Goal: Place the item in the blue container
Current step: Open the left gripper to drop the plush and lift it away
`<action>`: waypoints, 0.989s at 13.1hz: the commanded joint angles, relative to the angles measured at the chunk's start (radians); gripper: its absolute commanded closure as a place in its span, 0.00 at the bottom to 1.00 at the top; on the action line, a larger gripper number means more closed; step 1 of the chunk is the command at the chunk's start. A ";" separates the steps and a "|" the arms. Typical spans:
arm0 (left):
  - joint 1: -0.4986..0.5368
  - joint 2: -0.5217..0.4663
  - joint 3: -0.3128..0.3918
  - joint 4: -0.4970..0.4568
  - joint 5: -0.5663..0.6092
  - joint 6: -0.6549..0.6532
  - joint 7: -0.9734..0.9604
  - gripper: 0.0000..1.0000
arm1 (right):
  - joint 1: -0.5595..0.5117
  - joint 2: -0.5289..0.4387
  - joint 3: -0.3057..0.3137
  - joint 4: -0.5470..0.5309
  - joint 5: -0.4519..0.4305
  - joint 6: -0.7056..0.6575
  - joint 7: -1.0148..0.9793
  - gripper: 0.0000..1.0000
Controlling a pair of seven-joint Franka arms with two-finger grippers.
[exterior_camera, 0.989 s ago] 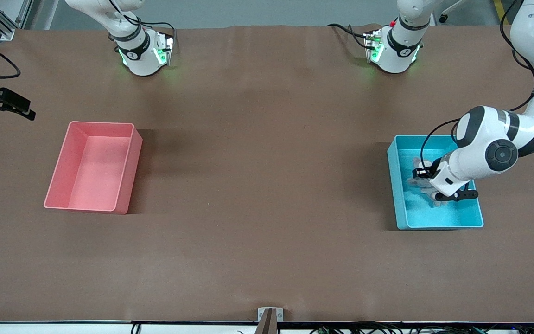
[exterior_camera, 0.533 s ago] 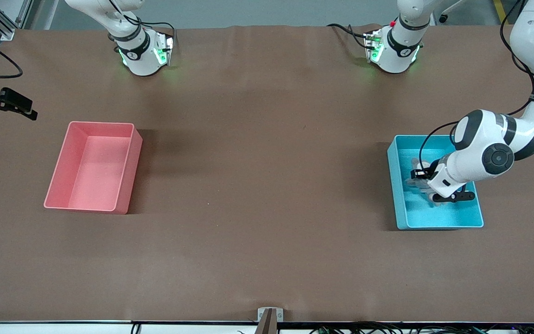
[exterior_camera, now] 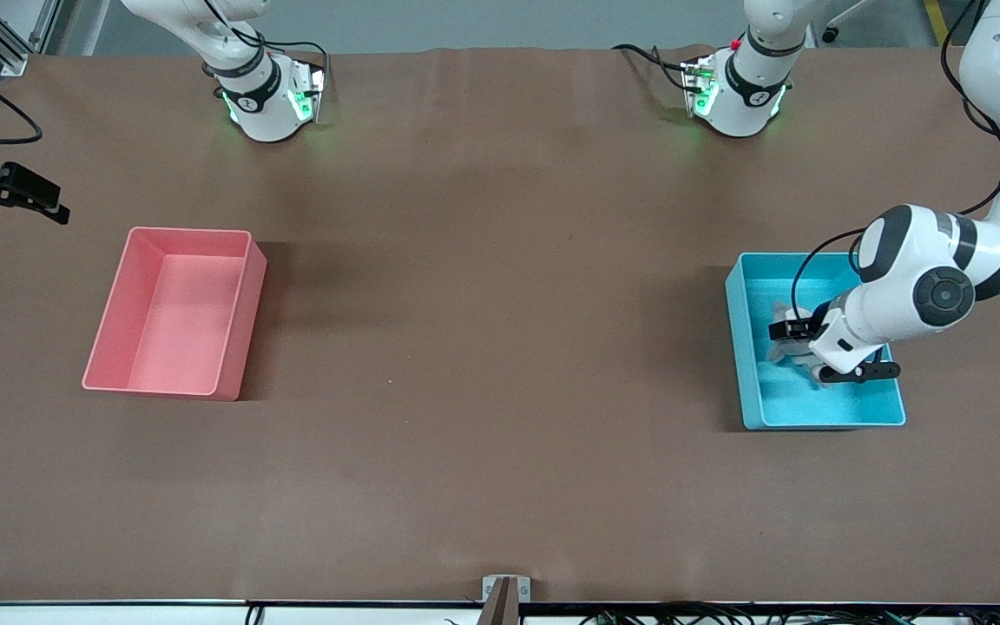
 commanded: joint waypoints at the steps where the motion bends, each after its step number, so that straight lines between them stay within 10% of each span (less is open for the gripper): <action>1: 0.012 -0.061 -0.019 0.026 0.005 -0.094 0.001 0.00 | -0.005 -0.030 0.002 -0.023 0.010 -0.001 -0.013 0.00; 13: 0.038 -0.258 0.010 0.224 -0.279 -0.450 0.207 0.00 | -0.006 -0.030 0.002 -0.023 0.009 -0.012 0.007 0.00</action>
